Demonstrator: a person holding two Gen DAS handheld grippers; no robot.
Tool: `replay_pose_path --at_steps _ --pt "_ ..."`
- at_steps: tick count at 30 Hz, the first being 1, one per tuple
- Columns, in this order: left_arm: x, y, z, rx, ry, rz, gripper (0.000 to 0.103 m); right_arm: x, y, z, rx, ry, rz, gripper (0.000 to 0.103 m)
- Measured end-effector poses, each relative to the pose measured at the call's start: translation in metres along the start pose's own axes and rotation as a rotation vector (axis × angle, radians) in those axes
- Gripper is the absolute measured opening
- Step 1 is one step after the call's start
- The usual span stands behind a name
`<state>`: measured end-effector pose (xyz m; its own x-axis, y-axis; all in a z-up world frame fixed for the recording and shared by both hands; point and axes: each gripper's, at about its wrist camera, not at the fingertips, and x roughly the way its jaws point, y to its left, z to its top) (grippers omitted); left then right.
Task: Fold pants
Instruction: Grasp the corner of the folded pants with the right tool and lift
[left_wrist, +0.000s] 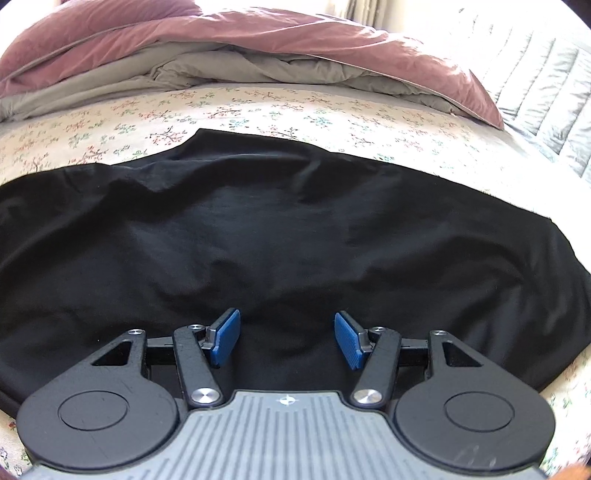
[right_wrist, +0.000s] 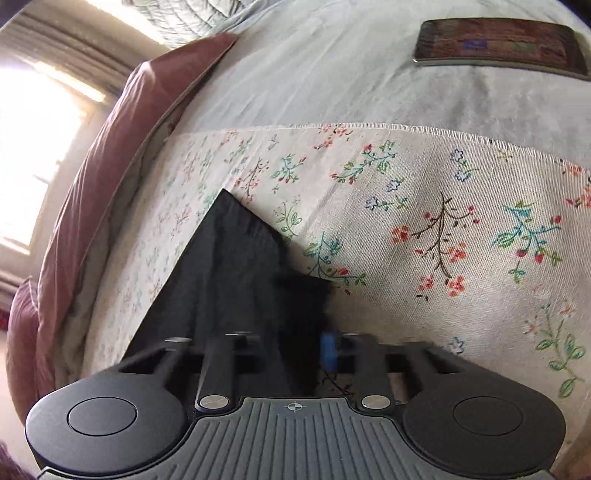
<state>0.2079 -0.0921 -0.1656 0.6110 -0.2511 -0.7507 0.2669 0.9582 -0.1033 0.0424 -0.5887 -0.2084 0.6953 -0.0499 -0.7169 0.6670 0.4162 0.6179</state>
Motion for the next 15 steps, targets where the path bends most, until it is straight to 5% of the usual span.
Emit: replay_pose_path --at_steps 8,11,15 --pt "-0.002 0.009 0.003 -0.056 0.023 -0.022 0.068 -0.024 0.058 -0.022 -0.144 -0.174 0.07 0.005" --pt "-0.004 0.019 0.006 -0.124 0.034 -0.061 0.068 -0.045 0.108 -0.049 -0.384 -0.321 0.101 0.005" --pt "-0.007 0.031 0.009 -0.207 0.031 -0.108 0.068 -0.042 0.181 -0.115 -0.743 -0.359 0.185 0.005"
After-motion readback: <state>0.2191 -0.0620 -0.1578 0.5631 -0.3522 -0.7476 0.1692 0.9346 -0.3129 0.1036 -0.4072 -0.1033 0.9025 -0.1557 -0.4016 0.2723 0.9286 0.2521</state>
